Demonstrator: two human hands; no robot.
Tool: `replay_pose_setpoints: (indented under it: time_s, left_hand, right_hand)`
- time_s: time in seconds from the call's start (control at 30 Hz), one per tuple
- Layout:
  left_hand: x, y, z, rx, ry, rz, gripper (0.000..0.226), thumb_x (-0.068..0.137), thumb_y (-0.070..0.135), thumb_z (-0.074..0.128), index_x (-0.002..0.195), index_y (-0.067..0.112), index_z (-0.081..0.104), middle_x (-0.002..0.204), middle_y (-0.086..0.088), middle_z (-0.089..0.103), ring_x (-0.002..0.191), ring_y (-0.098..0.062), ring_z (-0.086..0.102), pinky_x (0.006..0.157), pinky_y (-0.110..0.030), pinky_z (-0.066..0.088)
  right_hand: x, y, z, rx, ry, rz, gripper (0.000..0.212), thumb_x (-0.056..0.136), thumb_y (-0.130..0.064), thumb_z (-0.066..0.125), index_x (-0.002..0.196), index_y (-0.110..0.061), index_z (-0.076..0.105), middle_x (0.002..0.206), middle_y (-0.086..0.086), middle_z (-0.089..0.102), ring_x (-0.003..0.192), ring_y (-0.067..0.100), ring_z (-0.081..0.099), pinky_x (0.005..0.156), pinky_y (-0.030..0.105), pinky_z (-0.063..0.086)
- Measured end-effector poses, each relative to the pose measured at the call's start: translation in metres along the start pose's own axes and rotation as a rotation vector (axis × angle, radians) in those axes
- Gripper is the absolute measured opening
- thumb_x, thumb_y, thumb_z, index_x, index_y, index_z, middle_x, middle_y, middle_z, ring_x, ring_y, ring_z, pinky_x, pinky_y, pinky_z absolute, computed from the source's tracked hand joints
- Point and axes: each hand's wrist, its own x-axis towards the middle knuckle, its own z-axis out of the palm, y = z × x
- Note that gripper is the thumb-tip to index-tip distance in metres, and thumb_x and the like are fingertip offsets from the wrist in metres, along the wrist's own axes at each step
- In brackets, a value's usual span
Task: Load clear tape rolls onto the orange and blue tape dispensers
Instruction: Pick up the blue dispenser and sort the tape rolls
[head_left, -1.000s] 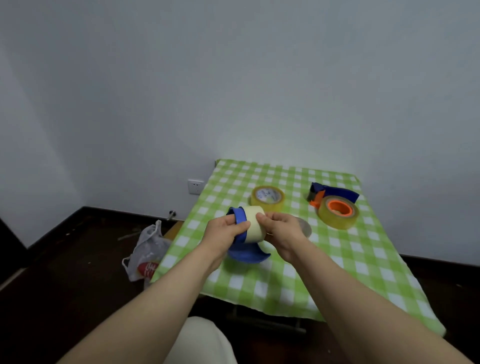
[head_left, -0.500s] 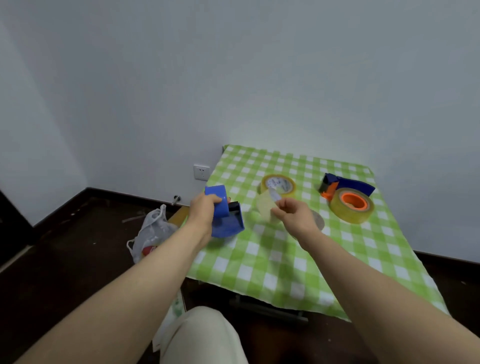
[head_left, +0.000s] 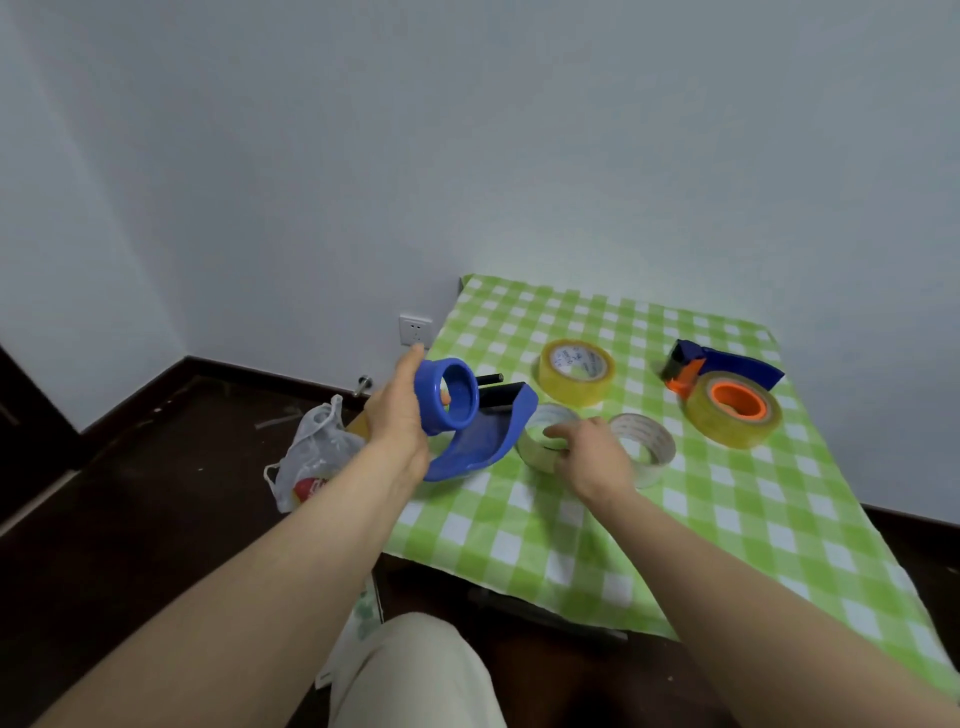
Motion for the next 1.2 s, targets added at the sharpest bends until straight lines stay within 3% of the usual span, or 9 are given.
replay_pose_setpoints:
  time_s: [0.1, 0.2, 0.3, 0.47, 0.6, 0.77, 0.9, 1.03, 1.2]
  left_hand:
    - [-0.005, 0.001, -0.001, -0.075, 0.038, -0.029, 0.026, 0.081, 0.030, 0.067, 0.067, 0.014, 0.051, 0.051, 0.003, 0.052, 0.047, -0.014, 0.046, 0.051, -0.025, 0.042]
    - [-0.011, 0.001, 0.000, -0.103, 0.025, -0.025, 0.028, 0.079, 0.031, 0.071, 0.067, 0.015, 0.051, 0.049, 0.003, 0.051, 0.043, -0.013, 0.045, 0.048, -0.024, 0.041]
    - [-0.019, -0.001, 0.001, -0.076, -0.031, -0.007, 0.035, 0.076, 0.034, 0.075, 0.061, 0.015, 0.049, 0.041, 0.005, 0.049, 0.036, -0.010, 0.045, 0.048, -0.024, 0.040]
    - [-0.026, 0.000, -0.011, 0.325, -0.197, 0.069, 0.033, 0.072, 0.030, 0.080, 0.063, 0.012, 0.053, 0.045, 0.003, 0.057, 0.044, -0.009, 0.056, 0.059, -0.027, 0.050]
    - [-0.033, 0.002, -0.018, 0.584, -0.299, 0.025, 0.022, 0.075, 0.021, 0.077, 0.075, 0.010, 0.058, 0.071, -0.004, 0.061, 0.062, -0.016, 0.059, 0.057, -0.026, 0.054]
    - [-0.038, 0.001, -0.012, 0.826, -0.359, 0.029, 0.007, 0.081, 0.011, 0.064, 0.076, 0.012, 0.059, 0.073, -0.005, 0.058, 0.071, -0.020, 0.054, 0.068, -0.030, 0.050]
    - [-0.030, 0.003, -0.002, 0.984, -0.396, 0.065, 0.012, 0.079, 0.012, 0.068, 0.087, 0.007, 0.062, 0.074, -0.007, 0.061, 0.071, -0.021, 0.059, 0.069, -0.034, 0.054]
    - [-0.021, 0.009, 0.008, 0.981, -0.353, 0.125, 0.007, 0.079, 0.007, 0.064, 0.079, 0.004, 0.058, 0.067, -0.009, 0.056, 0.061, -0.022, 0.054, 0.072, -0.041, 0.056]
    - [-0.002, 0.017, 0.017, 0.867, -0.286, 0.144, 0.011, 0.078, 0.004, 0.066, 0.073, 0.004, 0.056, 0.069, -0.008, 0.056, 0.057, -0.019, 0.054, 0.058, -0.037, 0.055]
  right_hand:
    - [-0.010, -0.018, -0.014, 0.406, 0.127, 0.076, 0.028, 0.088, -0.022, 0.045, 0.103, -0.017, 0.067, 0.103, 0.004, 0.069, 0.100, 0.024, 0.062, 0.080, 0.035, 0.050]
    - [-0.023, -0.037, -0.026, 0.849, -0.089, 0.157, 0.026, 0.087, -0.039, 0.056, 0.085, -0.014, 0.063, 0.074, 0.005, 0.067, 0.064, 0.022, 0.066, 0.053, 0.029, 0.049]
    - [-0.033, -0.044, -0.025, 0.996, -0.219, 0.143, 0.016, 0.083, -0.019, 0.066, 0.096, -0.011, 0.061, 0.071, 0.008, 0.067, 0.056, 0.019, 0.065, 0.048, 0.027, 0.053]
    - [-0.037, -0.042, -0.017, 1.038, -0.161, 0.195, 0.017, 0.084, 0.002, 0.054, 0.098, -0.005, 0.059, 0.069, 0.011, 0.063, 0.055, 0.020, 0.062, 0.052, 0.026, 0.056]
    - [-0.043, -0.030, -0.015, 1.058, -0.127, 0.188, 0.030, 0.084, 0.003, 0.054, 0.109, -0.014, 0.054, 0.084, 0.018, 0.065, 0.071, 0.029, 0.065, 0.058, 0.029, 0.059]
    - [-0.043, -0.028, -0.018, 1.036, -0.148, 0.132, 0.036, 0.088, 0.000, 0.055, 0.120, -0.015, 0.050, 0.095, 0.021, 0.066, 0.073, 0.027, 0.064, 0.058, 0.024, 0.058]
    - [-0.034, -0.026, -0.018, 0.993, -0.157, 0.119, 0.038, 0.089, -0.001, 0.055, 0.126, -0.008, 0.047, 0.109, 0.028, 0.065, 0.091, 0.039, 0.066, 0.077, 0.040, 0.057]
    - [-0.018, -0.026, -0.016, 0.931, -0.125, 0.131, 0.040, 0.089, -0.006, 0.057, 0.128, -0.008, 0.048, 0.108, 0.031, 0.064, 0.095, 0.041, 0.065, 0.085, 0.046, 0.054]
    - [0.014, -0.015, -0.022, 0.859, -0.052, 0.169, 0.030, 0.094, -0.012, 0.048, 0.116, 0.007, 0.055, 0.086, 0.016, 0.061, 0.069, 0.023, 0.059, 0.075, 0.039, 0.055]
